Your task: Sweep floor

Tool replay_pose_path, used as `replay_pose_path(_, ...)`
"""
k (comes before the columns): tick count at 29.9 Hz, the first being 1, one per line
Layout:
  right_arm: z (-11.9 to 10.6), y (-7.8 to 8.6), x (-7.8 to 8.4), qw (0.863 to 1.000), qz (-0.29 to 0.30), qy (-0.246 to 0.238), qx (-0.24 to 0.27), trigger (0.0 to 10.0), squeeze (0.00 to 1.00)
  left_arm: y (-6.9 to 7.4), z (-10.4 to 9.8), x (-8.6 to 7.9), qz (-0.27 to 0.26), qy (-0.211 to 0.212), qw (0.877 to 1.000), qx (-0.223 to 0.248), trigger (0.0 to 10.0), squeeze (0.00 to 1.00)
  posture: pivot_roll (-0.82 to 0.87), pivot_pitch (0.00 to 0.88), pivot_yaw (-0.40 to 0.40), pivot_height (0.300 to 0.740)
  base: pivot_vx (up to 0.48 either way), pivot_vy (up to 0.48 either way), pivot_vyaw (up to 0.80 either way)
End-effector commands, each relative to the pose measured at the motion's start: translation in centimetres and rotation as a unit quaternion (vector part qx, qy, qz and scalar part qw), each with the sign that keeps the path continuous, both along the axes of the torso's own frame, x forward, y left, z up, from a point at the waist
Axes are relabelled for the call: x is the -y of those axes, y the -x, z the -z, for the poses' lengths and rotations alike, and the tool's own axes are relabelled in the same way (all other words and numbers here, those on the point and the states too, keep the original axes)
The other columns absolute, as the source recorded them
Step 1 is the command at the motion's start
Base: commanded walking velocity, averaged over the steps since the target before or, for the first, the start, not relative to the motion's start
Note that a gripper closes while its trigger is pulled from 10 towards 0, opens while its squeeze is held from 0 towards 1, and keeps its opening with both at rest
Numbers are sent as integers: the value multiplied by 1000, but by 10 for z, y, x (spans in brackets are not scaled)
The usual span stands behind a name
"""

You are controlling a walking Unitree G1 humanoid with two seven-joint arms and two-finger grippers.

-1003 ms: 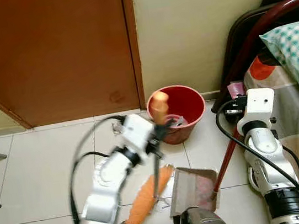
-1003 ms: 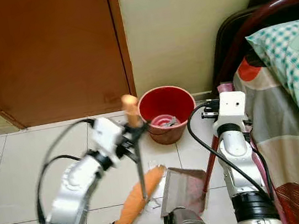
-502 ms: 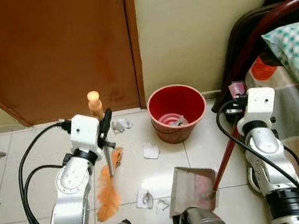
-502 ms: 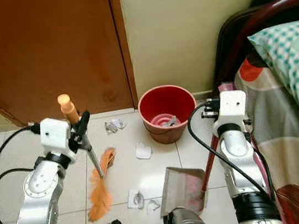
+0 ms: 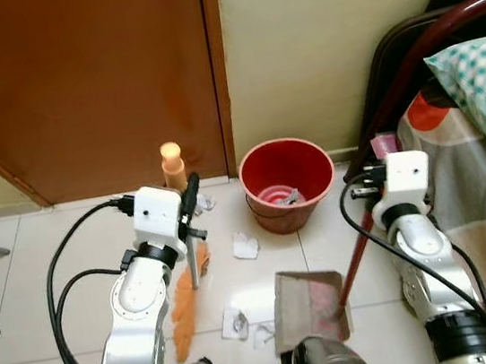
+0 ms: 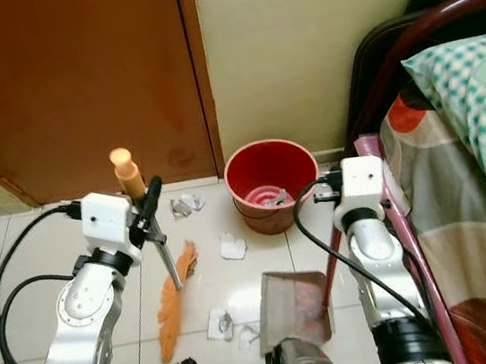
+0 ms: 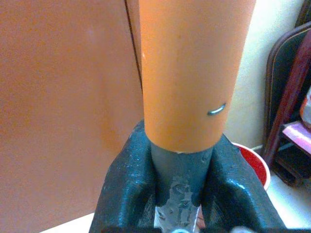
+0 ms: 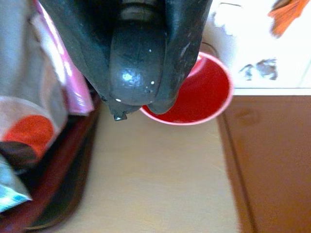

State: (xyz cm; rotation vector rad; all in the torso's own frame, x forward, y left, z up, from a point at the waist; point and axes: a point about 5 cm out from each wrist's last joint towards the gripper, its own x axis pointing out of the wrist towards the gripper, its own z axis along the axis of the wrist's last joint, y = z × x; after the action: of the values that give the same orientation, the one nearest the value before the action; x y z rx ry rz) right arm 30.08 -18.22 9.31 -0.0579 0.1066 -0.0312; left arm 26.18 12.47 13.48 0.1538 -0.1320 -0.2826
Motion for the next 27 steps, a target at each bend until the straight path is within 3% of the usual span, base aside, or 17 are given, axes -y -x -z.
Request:
replay_pose_path(1, 15, 4, -8, 999, -19, -11, -34, 10000, 0, 8, 9, 3, -4, -15, 1000, -10, 10000, 0, 13, 148, -38, 740, 0, 0, 0)
replay_pose_path(7, 11, 5, -8, 1000, -11, -7, -12, 10000, 0, 12, 26, 0, -19, -10, 999, -41, 10000, 0, 16, 133, -44, 740, 0, 0, 0)
replay_pose_path(13, 0, 1, -5, 1000, 2, -1, 21, 10000, 0, 9, 23, -1, -22, -12, 999, -40, 10000, 0, 16, 133, -44, 740, -276, 0, 0)
replay_pose_path(17, -22, -6, -1, 997, 23, -11, 73, 10000, 0, 8, 22, -2, -22, -13, 999, -37, 10000, 0, 7, 136, -30, 740, -295, 0, 0)
replay_pose_path(27, -40, -14, 0, 994, 21, -16, 104, 10000, 0, 6, 22, 1, -19, -10, 999, -37, 10000, 0, 4, 138, -34, 740, -324, 0, 0)
